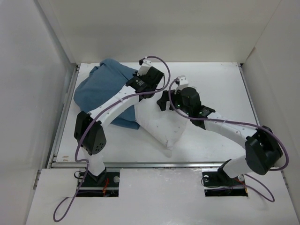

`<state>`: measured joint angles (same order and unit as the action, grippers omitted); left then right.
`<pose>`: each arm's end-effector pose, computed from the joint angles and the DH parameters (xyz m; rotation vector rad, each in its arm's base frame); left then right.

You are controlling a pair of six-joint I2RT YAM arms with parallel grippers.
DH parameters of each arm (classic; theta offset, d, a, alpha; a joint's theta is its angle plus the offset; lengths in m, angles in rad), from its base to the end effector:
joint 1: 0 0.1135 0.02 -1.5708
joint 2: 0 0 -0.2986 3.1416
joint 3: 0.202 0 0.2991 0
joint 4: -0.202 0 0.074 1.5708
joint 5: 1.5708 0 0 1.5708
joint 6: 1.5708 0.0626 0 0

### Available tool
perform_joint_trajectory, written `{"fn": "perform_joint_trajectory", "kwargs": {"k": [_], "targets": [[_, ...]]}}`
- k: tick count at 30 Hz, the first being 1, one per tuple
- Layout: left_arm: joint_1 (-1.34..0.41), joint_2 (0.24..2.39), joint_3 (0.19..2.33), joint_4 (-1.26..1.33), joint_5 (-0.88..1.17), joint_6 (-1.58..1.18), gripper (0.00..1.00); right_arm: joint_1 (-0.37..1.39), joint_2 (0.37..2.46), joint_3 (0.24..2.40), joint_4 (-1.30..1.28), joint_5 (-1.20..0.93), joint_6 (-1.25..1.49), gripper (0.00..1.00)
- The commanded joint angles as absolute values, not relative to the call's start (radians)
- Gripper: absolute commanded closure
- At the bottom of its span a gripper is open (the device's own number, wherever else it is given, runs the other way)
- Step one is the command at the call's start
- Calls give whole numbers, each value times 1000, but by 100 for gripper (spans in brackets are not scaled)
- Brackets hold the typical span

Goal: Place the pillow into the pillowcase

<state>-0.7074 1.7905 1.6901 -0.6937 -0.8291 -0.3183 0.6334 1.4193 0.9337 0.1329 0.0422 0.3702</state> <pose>0.3828 -0.2665 0.3523 0.0344 2.0952 0.3768 0.3161 0.2288 0.2778 -0.2303 1.9614 0.6260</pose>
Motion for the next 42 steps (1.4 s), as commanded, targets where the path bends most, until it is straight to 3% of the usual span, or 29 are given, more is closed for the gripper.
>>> {"fn": "perform_joint_trajectory", "kwargs": {"k": [1,3,4,5,6,7,8,11,20,24,29,34,37,38,42], "targets": [[-764,1724,1735,-595,-804,-252,100,706,1527,928,366,-47,204,0],[-779,1715,1744,-586,-776,-229,100,693,1673,994,356,-48,195,0],[-794,1706,1744,-586,-776,-229,100,693,1719,1024,347,-63,195,22],[-795,1706,1744,-586,-776,-229,100,681,1758,1066,347,-72,218,39],[-807,1694,1755,-586,-766,-229,100,672,1807,1066,359,-87,236,62],[-821,1694,1755,-574,-735,-216,100,672,1807,1066,418,-87,295,92],[-821,1684,1755,-574,-718,-190,100,663,1807,1048,467,-115,323,100],[-850,1675,1784,-545,-693,-157,100,653,1682,928,694,-135,350,100],[-897,1779,2025,-520,-551,-77,100,686,1176,632,946,49,368,100],[-981,1798,2094,-534,-442,-77,100,733,1189,535,1098,262,400,100],[-1136,1729,1941,-520,-333,-150,100,749,1313,532,1189,527,466,100],[-1206,1583,1697,-388,-203,-261,100,749,1462,543,1233,574,509,100],[-1195,1548,1617,-379,-351,-300,100,749,1471,543,1224,514,518,100],[-1184,1548,1617,-406,-397,-310,100,749,1471,543,1206,494,518,98],[-1143,1572,1626,-495,-530,-386,97,749,1373,532,1062,443,518,47]]}}
